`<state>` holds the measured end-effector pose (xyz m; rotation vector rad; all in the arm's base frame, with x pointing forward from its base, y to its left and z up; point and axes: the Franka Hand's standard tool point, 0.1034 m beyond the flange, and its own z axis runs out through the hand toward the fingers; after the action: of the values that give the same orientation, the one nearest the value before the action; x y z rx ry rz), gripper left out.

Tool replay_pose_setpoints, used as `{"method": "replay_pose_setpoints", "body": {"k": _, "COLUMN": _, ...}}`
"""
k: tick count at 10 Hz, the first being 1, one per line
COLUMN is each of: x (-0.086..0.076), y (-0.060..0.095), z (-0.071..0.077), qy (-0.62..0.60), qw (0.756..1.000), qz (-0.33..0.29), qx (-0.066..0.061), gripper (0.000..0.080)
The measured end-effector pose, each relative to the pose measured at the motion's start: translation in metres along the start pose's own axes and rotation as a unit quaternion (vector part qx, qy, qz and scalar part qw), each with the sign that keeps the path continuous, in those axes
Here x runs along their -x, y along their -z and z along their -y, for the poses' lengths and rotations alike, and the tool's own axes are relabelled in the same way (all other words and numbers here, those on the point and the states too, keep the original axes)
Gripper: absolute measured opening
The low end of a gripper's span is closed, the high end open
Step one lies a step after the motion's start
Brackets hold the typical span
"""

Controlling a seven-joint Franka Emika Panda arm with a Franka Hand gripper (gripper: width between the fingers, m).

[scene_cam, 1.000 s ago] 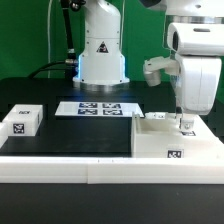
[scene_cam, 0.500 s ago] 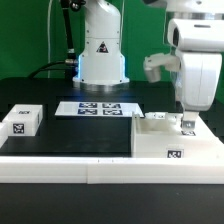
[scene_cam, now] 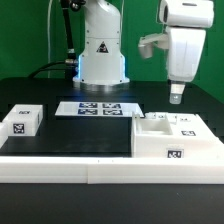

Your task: Assemble cabinet

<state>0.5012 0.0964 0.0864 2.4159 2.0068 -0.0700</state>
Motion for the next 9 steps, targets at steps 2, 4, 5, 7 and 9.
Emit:
{"method": "replay_pose_setpoints", "body": {"k": 2, "x": -0.001, "y": 0.0, "z": -0.005, "qy": -0.001, "qw": 1.0, "qz": -0.001, "qx": 0.002, "gripper": 0.0797}}
{"method": "replay_pose_setpoints", "body": {"k": 4, "x": 0.0, "y": 0.0, "z": -0.004, "qy": -0.001, "qw": 1.0, "qz": -0.001, "qx": 0.001, "gripper": 0.0797}}
{"method": "replay_pose_setpoints", "body": {"k": 5, "x": 0.0, "y": 0.0, "z": -0.004, "qy": -0.001, "qw": 1.0, "qz": -0.001, "qx": 0.001, "gripper": 0.0797}}
{"method": "replay_pose_setpoints", "body": {"k": 7, "x": 0.0, "y": -0.001, "z": -0.003, "qy": -0.001, "qw": 1.0, "qz": 0.0, "qx": 0.0, "gripper": 0.0797}}
{"method": "replay_pose_setpoints", "body": {"k": 9, "x": -0.002, "y": -0.008, "z": 0.025, "qy": 0.01, "qw": 1.0, "qz": -0.006, "qx": 0.004, "gripper": 0.0797}}
